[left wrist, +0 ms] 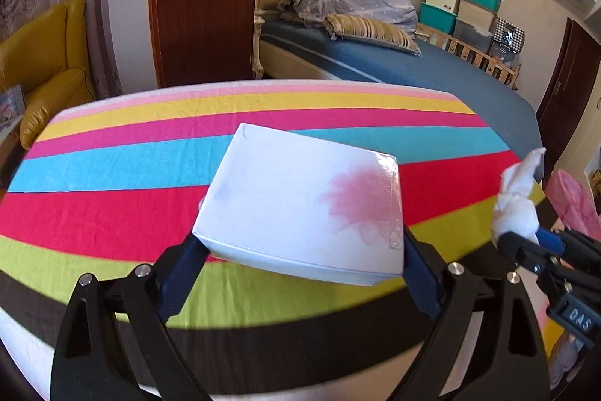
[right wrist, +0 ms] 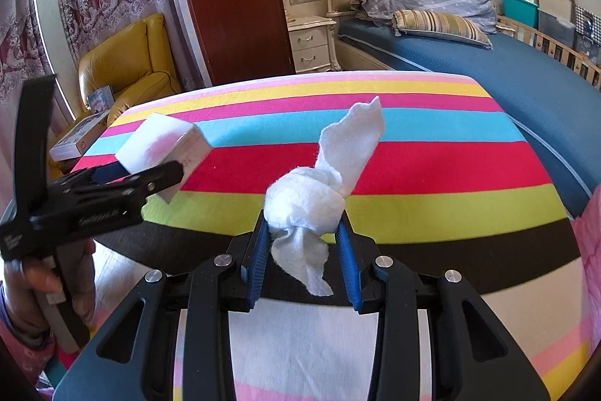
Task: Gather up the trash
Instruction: 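Carry the tissue box and tissue in both tools over the pink bin, then open both tools to drop the tissue box and tissue into the bin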
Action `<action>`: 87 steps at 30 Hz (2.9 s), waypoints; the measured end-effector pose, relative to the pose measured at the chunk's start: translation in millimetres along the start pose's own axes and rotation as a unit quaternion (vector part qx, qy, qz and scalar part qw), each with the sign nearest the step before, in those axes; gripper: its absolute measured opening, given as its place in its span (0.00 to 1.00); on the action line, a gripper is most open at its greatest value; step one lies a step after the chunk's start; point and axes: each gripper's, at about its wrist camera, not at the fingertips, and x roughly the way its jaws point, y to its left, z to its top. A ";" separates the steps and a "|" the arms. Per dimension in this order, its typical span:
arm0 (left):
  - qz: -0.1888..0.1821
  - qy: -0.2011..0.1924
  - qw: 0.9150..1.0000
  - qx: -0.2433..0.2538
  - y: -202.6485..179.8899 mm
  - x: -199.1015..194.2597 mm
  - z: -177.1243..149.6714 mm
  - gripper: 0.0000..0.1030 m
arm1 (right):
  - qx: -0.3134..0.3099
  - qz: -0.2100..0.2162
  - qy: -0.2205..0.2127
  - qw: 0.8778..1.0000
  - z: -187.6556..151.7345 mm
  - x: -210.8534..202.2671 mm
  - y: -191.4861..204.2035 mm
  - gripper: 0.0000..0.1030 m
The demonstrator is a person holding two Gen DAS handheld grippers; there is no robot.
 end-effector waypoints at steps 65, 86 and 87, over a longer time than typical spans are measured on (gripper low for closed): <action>-0.315 -0.037 0.917 0.243 -359.5 -34.6 8.0 0.88 | 0.145 -0.265 -0.139 0.943 -100.2 -222.5 -252.5 0.38; -0.356 -0.055 0.901 0.242 -446.8 -19.0 73.8 0.95 | 0.126 -0.279 -0.152 0.940 -88.4 -217.0 -302.2 0.73; -0.354 -0.058 0.902 0.238 -444.8 -20.2 76.0 0.95 | 0.126 -0.282 -0.153 0.939 -89.5 -218.4 -295.1 0.73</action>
